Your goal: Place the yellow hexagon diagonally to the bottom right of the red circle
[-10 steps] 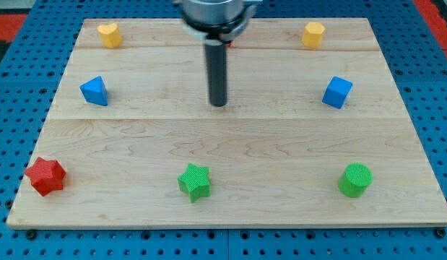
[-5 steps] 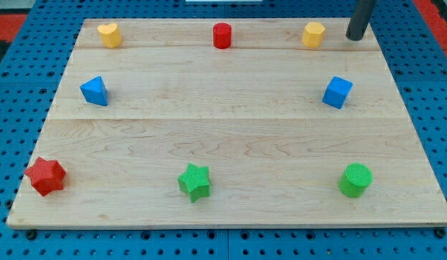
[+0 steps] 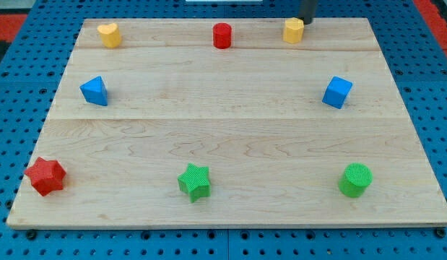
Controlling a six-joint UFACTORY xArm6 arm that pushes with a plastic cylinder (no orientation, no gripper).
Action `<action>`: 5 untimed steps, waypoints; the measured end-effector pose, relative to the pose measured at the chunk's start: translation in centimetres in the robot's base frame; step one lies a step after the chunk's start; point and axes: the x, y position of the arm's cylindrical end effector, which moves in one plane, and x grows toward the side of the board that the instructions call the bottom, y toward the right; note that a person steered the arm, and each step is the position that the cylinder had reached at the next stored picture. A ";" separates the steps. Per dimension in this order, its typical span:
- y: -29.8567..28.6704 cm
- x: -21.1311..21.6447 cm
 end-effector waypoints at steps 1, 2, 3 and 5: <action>-4.4 5.4; -5.5 9.7; -2.2 9.7; -2.5 10.2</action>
